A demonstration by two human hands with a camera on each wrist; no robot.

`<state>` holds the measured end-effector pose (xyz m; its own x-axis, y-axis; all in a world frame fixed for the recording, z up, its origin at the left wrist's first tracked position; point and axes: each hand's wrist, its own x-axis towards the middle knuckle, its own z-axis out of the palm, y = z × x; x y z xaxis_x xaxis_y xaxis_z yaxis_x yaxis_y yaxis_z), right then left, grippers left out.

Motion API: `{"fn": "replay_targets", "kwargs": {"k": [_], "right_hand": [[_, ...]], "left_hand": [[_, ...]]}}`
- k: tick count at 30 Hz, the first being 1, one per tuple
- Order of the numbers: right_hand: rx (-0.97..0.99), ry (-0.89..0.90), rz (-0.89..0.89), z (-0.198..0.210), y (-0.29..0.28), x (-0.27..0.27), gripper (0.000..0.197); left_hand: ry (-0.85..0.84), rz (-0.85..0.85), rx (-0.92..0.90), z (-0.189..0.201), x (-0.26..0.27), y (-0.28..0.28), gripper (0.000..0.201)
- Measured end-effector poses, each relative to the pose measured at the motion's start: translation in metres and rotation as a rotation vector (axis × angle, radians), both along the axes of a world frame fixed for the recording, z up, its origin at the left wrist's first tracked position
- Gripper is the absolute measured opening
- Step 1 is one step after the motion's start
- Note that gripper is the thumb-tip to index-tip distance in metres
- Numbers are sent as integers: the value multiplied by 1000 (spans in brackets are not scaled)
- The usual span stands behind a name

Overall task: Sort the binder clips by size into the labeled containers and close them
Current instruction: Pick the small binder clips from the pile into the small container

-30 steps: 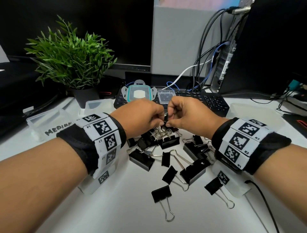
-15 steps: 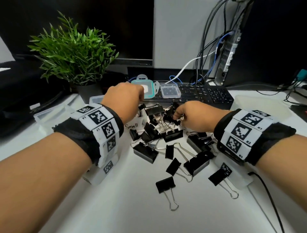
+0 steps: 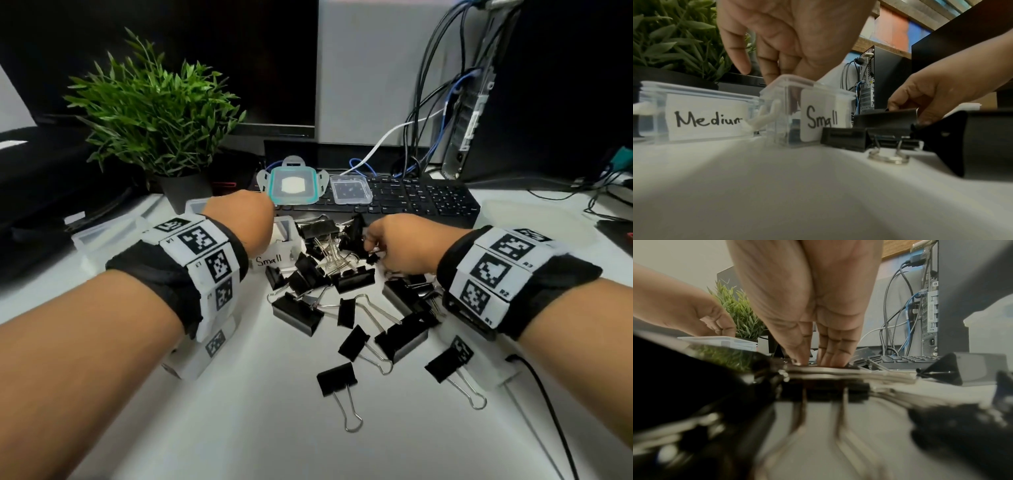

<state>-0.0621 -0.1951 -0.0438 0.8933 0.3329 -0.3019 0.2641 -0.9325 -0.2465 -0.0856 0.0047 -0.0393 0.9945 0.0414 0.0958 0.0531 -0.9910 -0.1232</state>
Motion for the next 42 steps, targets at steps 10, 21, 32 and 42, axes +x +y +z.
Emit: {"fn": "replay_targets", "kwargs": {"k": [10, 21, 32, 42], "right_hand": [[-23, 5, -34, -2, -3, 2, 23], [-94, -142, -13, -2, -1, -2, 11], [235, -388, 3, -5, -3, 7, 23], [501, -272, 28, -5, -2, 5, 8]], "left_hand": [[7, -211, -141, 0, 3, -5, 29], [-45, -334, -244, 0, 2, -9, 25], [4, -453, -321, -1, 0, -11, 10], [-36, -464, -377, -1, 0, -13, 12]]}}
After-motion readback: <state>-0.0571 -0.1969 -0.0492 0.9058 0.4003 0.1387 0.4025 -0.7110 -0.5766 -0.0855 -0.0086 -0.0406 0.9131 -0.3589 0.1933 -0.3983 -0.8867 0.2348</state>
